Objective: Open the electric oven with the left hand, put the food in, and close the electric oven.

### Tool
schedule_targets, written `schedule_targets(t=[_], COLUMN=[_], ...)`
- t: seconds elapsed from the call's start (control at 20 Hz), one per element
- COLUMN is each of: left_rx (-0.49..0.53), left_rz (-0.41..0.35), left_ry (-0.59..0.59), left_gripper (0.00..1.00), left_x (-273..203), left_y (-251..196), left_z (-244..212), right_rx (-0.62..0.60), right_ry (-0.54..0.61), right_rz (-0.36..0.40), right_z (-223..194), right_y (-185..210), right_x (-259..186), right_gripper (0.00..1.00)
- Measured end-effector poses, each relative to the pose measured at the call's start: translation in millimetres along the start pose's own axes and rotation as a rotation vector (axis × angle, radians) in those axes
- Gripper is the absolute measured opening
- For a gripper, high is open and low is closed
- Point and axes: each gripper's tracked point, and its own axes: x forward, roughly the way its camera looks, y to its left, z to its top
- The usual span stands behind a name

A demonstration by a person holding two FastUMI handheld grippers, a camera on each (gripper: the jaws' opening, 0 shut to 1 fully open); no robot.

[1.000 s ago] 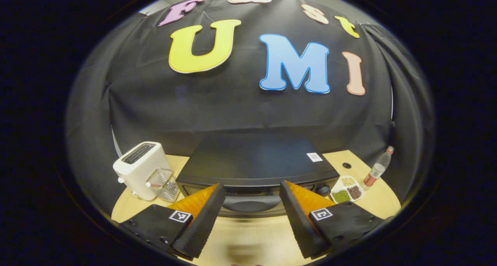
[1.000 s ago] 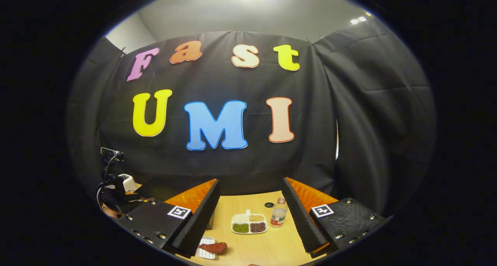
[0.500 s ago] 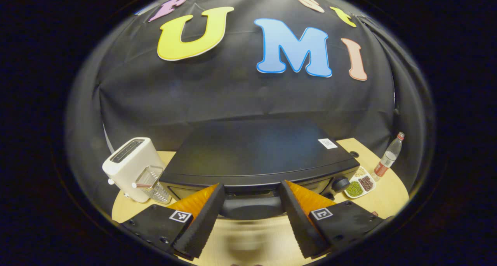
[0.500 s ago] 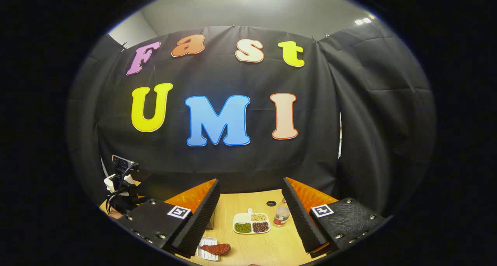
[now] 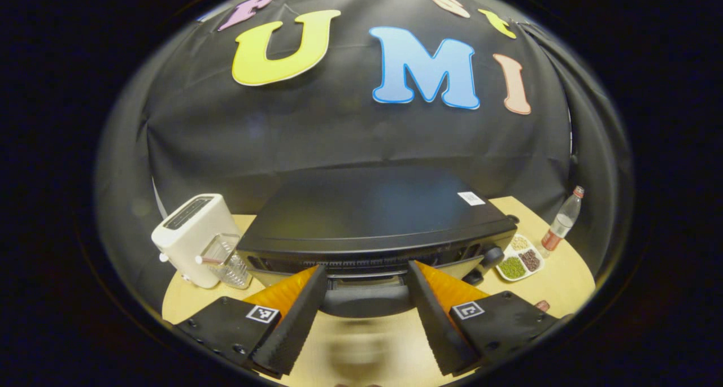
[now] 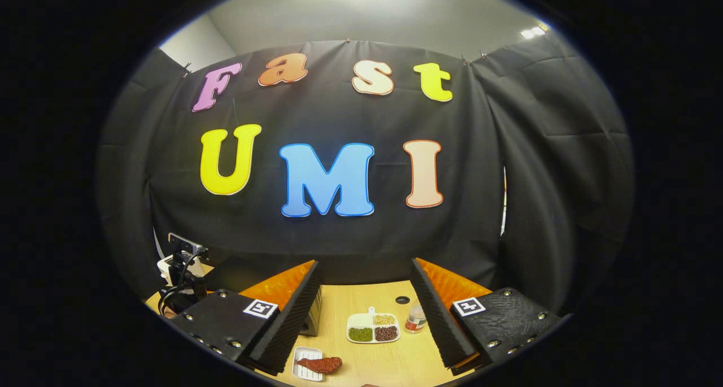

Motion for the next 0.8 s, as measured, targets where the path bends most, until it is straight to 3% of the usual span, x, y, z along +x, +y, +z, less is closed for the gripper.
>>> schedule_targets(t=[0.05, 0.1, 0.15, 0.2, 0.3, 0.6, 0.65, 0.7, 0.8], left_rx=[-0.008, -0.011, -0.013, -0.014, -0.022, -0.022, -0.023, -0.022, -0.015], left_rz=[0.0, 0.002, 0.004, 0.007, 0.01, 0.01, 0.01, 0.01, 0.005], left_ry=[0.009, 0.012, 0.019, 0.023, 0.037, 0.068, 0.069, 0.071, 0.078], left_gripper=[0.91, 0.96, 0.91, 1.0, 0.95, 0.95, 1.0, 0.95, 1.0], left_x=[-4.5, -8.0, -11.0, -15.6, -21.4, -36.3, -37.8, -38.3, -40.0], left_y=[-0.7, -2.0, -2.4, -3.0, -4.1, -7.4, -7.4, -8.0, -8.5], left_z=[-5.2, -10.1, -14.3, -19.2, -28.5, -56.0, -58.2, -61.4, -67.2], right_rx=[0.001, 0.002, 0.002, 0.003, 0.002, -0.011, -0.007, -0.002, 0.002], right_ry=[-0.008, -0.015, -0.024, -0.034, -0.054, -0.091, -0.091, -0.091, -0.092], right_rz=[0.005, 0.011, 0.015, 0.02, 0.025, 0.024, 0.023, 0.018, 0.011], right_z=[4.3, 5.3, 8.7, 11.6, 18.9, 30.1, 30.6, 29.8, 30.5], right_y=[1.1, 0.8, 1.0, 1.1, 0.8, -7.2, -9.0, -11.1, -14.8], right_x=[-1.9, -2.9, -4.2, -5.7, -9.9, -20.7, -22.4, -23.3, -24.8], right_gripper=[0.97, 0.97, 0.97, 0.97, 0.97, 0.97, 0.97, 0.97, 0.97])
